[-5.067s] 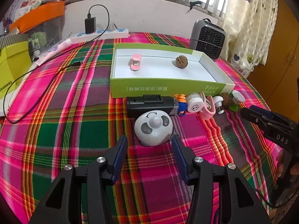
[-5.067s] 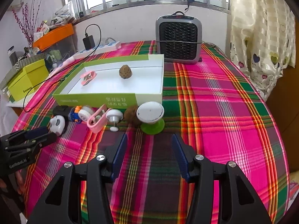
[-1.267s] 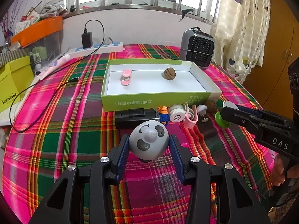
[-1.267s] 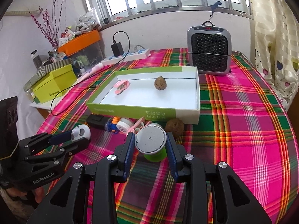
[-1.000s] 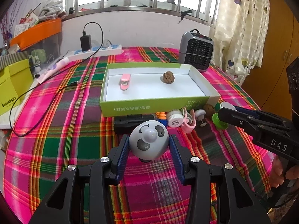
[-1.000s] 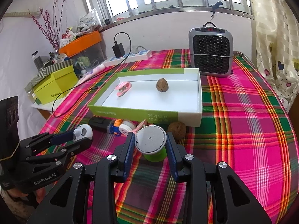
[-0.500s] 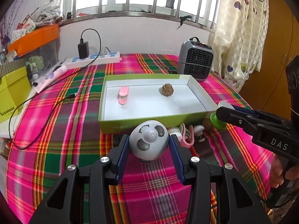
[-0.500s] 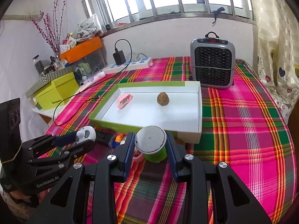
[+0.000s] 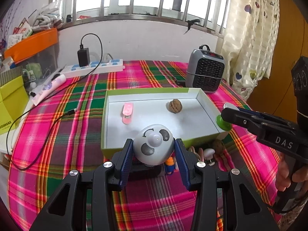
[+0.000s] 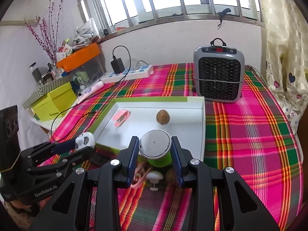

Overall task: Organize objects
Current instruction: 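Lift the panda gadget and green cup and carry both into the box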

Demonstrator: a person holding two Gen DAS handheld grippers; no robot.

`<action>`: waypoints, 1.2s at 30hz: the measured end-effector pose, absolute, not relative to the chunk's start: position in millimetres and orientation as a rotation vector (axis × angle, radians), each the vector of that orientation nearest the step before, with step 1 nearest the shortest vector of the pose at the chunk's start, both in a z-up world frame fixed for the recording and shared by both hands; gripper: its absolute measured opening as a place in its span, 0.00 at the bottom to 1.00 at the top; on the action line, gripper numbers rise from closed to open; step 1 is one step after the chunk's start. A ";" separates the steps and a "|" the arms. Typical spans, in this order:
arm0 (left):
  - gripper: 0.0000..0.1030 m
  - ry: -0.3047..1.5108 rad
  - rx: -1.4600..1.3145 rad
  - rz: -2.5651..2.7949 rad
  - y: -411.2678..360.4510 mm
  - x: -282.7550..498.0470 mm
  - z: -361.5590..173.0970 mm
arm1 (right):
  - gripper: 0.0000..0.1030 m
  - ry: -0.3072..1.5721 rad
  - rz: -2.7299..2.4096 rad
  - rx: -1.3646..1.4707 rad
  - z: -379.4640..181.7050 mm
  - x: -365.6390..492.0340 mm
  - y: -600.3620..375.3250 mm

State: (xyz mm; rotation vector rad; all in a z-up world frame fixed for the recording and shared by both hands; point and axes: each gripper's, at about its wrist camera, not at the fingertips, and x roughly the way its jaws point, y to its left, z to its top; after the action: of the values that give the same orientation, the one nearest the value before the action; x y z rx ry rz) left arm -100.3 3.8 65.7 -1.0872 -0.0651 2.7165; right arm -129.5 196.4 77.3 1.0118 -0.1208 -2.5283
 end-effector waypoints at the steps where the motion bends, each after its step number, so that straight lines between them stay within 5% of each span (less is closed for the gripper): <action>1: 0.40 -0.064 -1.090 2.717 3.6 -103.3 65.5 | 0.33 -0.119 -2.531 1.012 77.7 -132.3 196.4; 36: 0.40 -0.065 -1.200 2.639 17.0 -212.5 37.1 | 0.34 -0.222 -2.499 1.154 42.1 -228.4 200.3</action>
State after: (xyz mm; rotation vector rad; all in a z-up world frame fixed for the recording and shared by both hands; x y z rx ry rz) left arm -212.5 17.0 37.1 -1.2001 -0.0655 2.6387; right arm -228.4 200.3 42.1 1.1542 -0.2215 -2.4987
